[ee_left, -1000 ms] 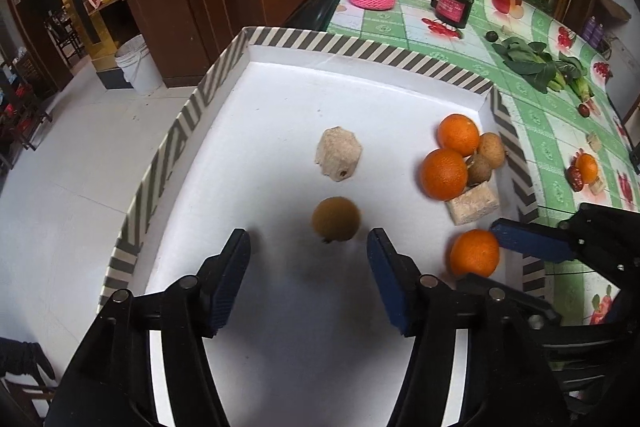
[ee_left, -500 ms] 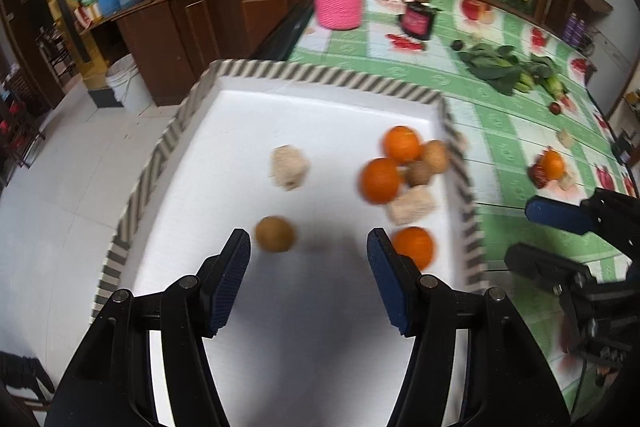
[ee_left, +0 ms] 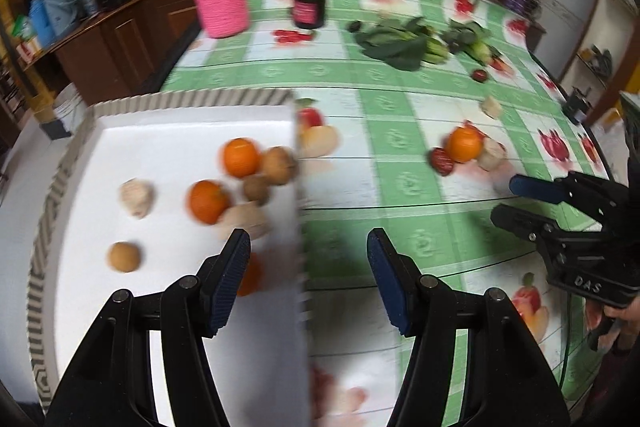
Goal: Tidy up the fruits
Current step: 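Move both open grippers back over the fruits on the tablecloth, then grasp a round beige cake with the right gripper while the left gripper grasps a red date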
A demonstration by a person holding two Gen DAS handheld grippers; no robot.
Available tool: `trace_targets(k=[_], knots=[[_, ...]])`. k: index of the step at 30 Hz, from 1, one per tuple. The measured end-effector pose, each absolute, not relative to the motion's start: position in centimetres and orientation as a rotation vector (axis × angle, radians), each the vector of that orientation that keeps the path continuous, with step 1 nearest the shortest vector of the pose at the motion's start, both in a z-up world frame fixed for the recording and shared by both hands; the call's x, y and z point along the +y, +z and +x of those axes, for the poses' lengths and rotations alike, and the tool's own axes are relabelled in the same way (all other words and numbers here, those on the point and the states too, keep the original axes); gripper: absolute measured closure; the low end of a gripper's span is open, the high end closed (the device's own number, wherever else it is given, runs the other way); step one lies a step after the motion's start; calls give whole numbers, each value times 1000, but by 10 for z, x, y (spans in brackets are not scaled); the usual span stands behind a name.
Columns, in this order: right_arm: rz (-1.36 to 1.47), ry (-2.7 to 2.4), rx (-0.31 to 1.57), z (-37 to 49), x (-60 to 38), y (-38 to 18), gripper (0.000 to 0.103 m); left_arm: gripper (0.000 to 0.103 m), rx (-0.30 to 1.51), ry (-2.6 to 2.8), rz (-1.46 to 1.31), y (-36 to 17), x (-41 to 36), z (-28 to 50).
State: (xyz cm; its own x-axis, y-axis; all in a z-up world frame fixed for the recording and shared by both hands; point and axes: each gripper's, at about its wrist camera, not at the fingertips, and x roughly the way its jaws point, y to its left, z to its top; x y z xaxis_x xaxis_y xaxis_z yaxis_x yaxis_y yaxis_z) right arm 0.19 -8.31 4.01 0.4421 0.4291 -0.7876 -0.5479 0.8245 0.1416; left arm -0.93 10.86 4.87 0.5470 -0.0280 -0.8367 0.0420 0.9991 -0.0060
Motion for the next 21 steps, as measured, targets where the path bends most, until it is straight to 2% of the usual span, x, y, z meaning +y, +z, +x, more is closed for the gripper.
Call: trace_targets(k=[10,18,21], knots=[[-106,532,938,28,-125,35,54,44,1027,-158,98,38,46,22],[-120,547,952,53,-113,24,53,44,1058,-195,144,25,21,49],[-143,555,958,61,-108,19,56,44,1068,-193,150,19,17,57]])
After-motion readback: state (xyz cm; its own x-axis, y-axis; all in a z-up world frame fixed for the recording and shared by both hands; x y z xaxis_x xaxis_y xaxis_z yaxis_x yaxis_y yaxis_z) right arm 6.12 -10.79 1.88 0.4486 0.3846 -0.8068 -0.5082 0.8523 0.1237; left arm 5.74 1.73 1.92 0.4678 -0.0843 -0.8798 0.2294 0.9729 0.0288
